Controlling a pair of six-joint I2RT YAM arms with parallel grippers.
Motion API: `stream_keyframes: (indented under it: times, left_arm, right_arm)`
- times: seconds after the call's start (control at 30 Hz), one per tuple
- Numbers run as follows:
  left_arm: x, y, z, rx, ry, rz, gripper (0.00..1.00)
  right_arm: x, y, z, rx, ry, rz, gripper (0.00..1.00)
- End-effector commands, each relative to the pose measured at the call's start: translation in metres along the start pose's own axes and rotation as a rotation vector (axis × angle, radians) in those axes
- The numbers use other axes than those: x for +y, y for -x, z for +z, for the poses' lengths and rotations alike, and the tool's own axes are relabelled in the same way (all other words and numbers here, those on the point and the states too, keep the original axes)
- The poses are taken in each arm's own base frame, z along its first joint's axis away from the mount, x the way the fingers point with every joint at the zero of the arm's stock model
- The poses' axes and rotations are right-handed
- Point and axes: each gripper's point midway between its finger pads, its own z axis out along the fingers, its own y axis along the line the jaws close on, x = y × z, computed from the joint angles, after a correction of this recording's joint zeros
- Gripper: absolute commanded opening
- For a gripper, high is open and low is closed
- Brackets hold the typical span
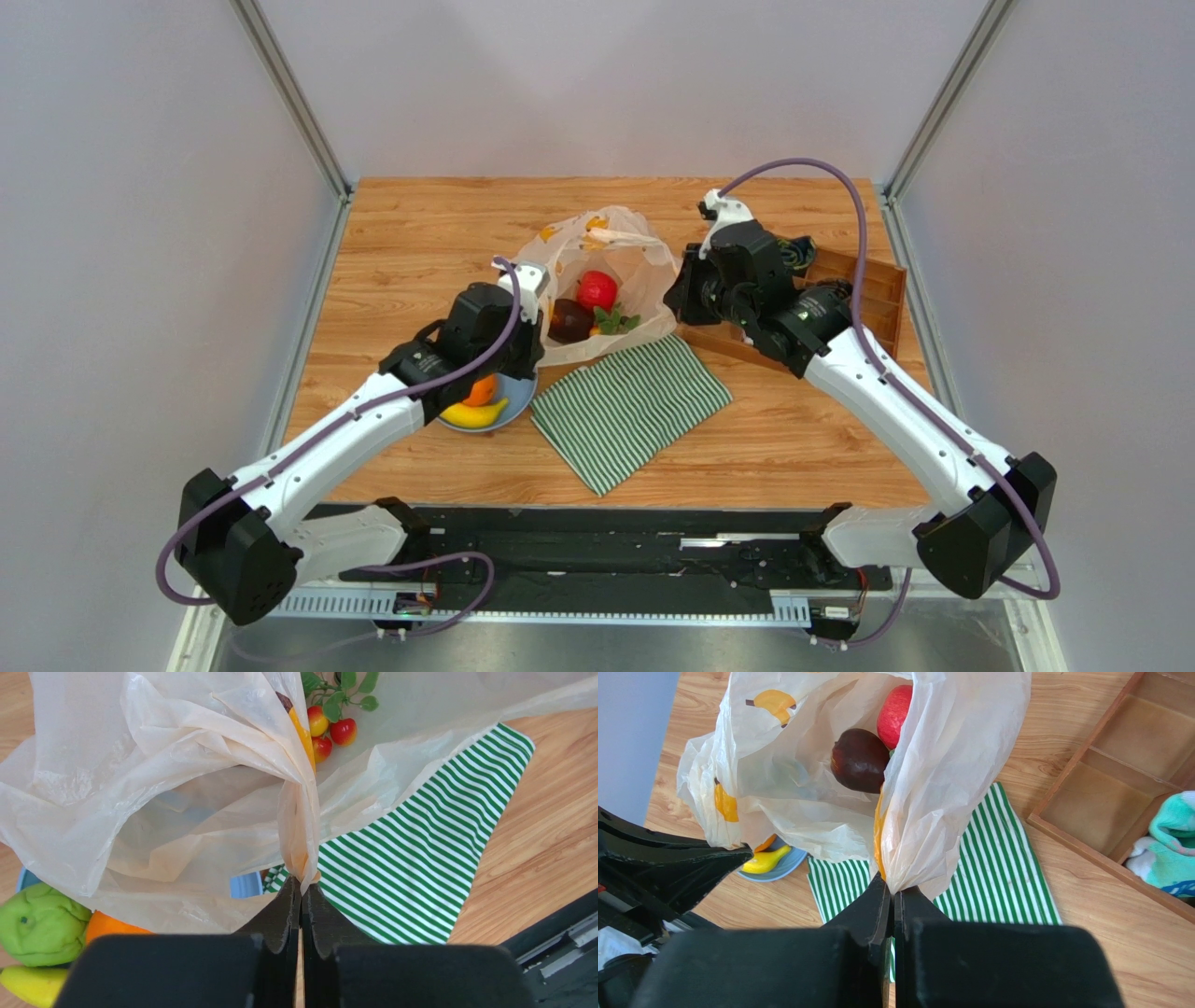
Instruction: Place the fruits into the plastic bag
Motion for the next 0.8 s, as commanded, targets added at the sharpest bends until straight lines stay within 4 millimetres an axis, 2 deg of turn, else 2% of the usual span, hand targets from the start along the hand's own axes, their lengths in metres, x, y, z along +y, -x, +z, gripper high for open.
stream_keyframes:
  times: [0.0, 0.03, 0.07, 0.1, 0.13, 0.17, 0.2, 0.23, 0.27, 0.3, 0.37, 0.4, 0.47, 0.5, 0.6, 0.67, 0.77]
  left_arm:
    - [-0.01, 0.074, -0.024, -0.165, -0.017, 0.024, 0.0]
    - [-0.009, 0.09, -0.032, -0.195, -0.02, 0.028, 0.0]
    - [-0.014, 0.122, -0.05, -0.268, -0.036, 0.025, 0.0]
    - [-0.015, 0.134, -0.055, -0.282, -0.044, 0.026, 0.0]
    - [-0.014, 0.15, -0.062, -0.304, -0.066, 0.024, 0.0]
    - [-0.016, 0.181, -0.082, -0.373, -0.084, 0.022, 0.0]
    - [-0.014, 0.186, -0.078, -0.351, -0.089, 0.016, 0.0]
    - [-0.011, 0.209, -0.091, -0.395, -0.102, 0.01, 0.0]
    - [-0.007, 0.214, -0.09, -0.387, -0.103, 0.003, 0.0]
    - [-0.002, 0.217, -0.08, -0.368, -0.1, -0.007, 0.0]
    - [0.007, 0.231, -0.079, -0.384, -0.106, -0.015, 0.0]
    - [0.01, 0.23, -0.066, -0.362, -0.111, -0.016, 0.0]
    - [0.013, 0.232, -0.054, -0.355, -0.134, -0.011, 0.0]
    - [0.015, 0.227, -0.038, -0.326, -0.141, -0.012, 0.0]
    - [0.022, 0.219, -0.011, -0.275, -0.137, -0.011, 0.0]
    - [0.027, 0.212, 0.001, -0.247, -0.124, -0.007, 0.0]
    - [0.035, 0.211, 0.005, -0.247, -0.09, 0.0, 0.0]
  right_arm:
    - [0.014, 0.045, -0.016, -0.099, 0.011, -0.048, 0.0]
    - [0.013, 0.053, -0.018, -0.116, -0.003, -0.06, 0.0]
    - [0.014, 0.063, -0.023, -0.138, -0.008, -0.09, 0.0]
    - [0.02, 0.081, -0.033, -0.173, -0.004, -0.105, 0.0]
    - [0.019, 0.091, -0.035, -0.192, -0.027, -0.121, 0.0]
    - [0.018, 0.1, -0.037, -0.208, -0.041, -0.149, 0.0]
    - [0.017, 0.105, -0.04, -0.214, -0.057, -0.163, 0.0]
    - [0.018, 0.121, -0.045, -0.248, -0.073, -0.167, 0.0]
    - [0.014, 0.127, -0.046, -0.255, -0.088, -0.18, 0.0]
    - [0.013, 0.131, -0.047, -0.26, -0.096, -0.183, 0.0]
    - [0.006, 0.139, -0.04, -0.265, -0.115, -0.181, 0.0]
    - [0.002, 0.139, -0.036, -0.262, -0.127, -0.188, 0.0]
    - [-0.01, 0.136, -0.02, -0.231, -0.162, -0.196, 0.0]
    - [-0.013, 0.133, -0.015, -0.217, -0.171, -0.2, 0.0]
    - [-0.025, 0.127, 0.0, -0.179, -0.191, -0.188, 0.0]
    - [-0.022, 0.125, 0.001, -0.173, -0.171, -0.178, 0.0]
    - [-0.016, 0.126, -0.003, -0.175, -0.143, -0.174, 0.0]
